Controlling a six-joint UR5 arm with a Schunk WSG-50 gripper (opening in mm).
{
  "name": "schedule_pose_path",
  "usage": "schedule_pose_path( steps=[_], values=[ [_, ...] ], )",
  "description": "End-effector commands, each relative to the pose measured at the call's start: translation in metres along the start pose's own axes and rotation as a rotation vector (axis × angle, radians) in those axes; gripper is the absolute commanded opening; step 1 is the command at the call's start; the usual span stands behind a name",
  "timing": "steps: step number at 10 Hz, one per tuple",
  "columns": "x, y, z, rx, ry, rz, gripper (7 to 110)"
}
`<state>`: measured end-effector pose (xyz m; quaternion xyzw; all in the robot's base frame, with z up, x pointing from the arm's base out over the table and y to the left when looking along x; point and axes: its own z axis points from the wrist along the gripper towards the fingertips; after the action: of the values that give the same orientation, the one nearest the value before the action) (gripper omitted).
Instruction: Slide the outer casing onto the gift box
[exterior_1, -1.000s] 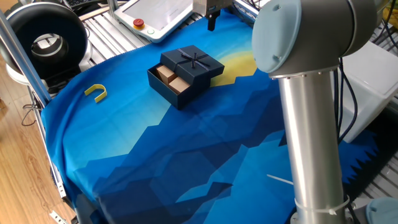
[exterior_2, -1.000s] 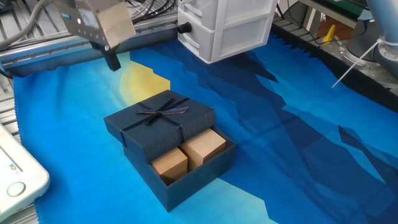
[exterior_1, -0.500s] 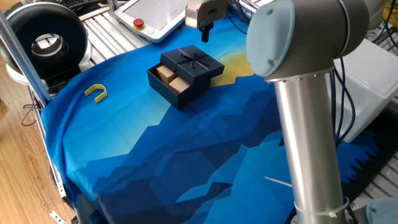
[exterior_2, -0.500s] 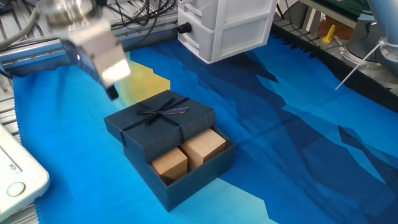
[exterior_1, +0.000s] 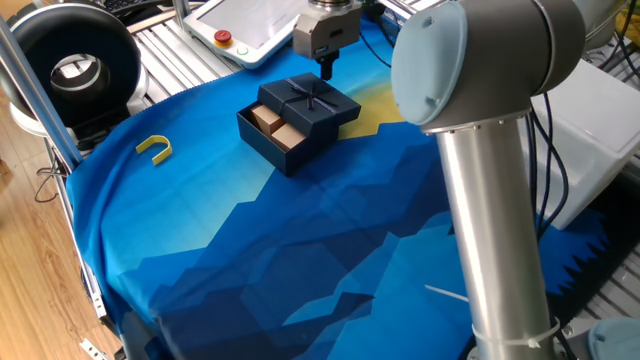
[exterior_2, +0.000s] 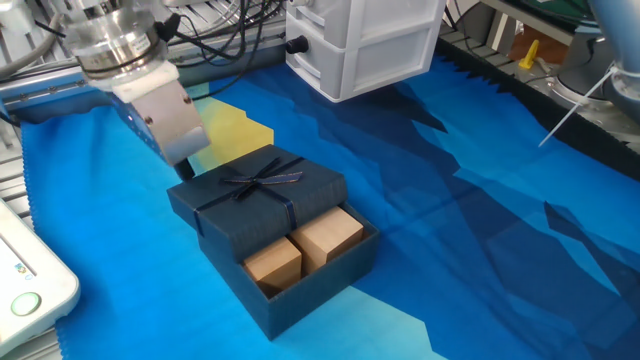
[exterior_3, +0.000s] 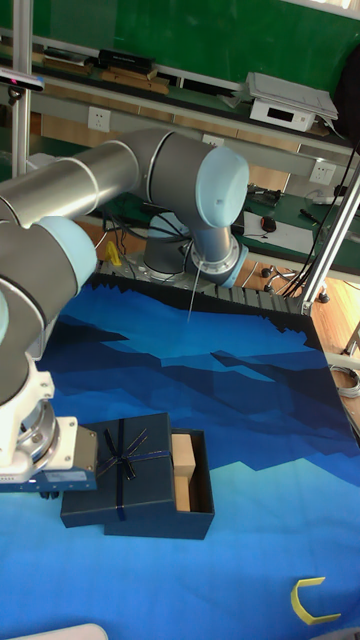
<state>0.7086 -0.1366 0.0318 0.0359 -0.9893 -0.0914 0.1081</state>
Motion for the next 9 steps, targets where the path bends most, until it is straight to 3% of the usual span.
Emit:
schedule_pose_path(
  steps=[1, 3, 6, 9],
  values=[
    [0.016, -0.013, -0.01, -0.012, 0.039, -0.031, 7],
    [0.022, -0.014, -0.01, -0.021, 0.06, -0.038, 7],
    [0.039, -0.013, -0.004, -0.045, 0.136, -0.073, 7],
    [0.034, -0.006, 0.001, -0.053, 0.133, -0.066, 7]
  ],
)
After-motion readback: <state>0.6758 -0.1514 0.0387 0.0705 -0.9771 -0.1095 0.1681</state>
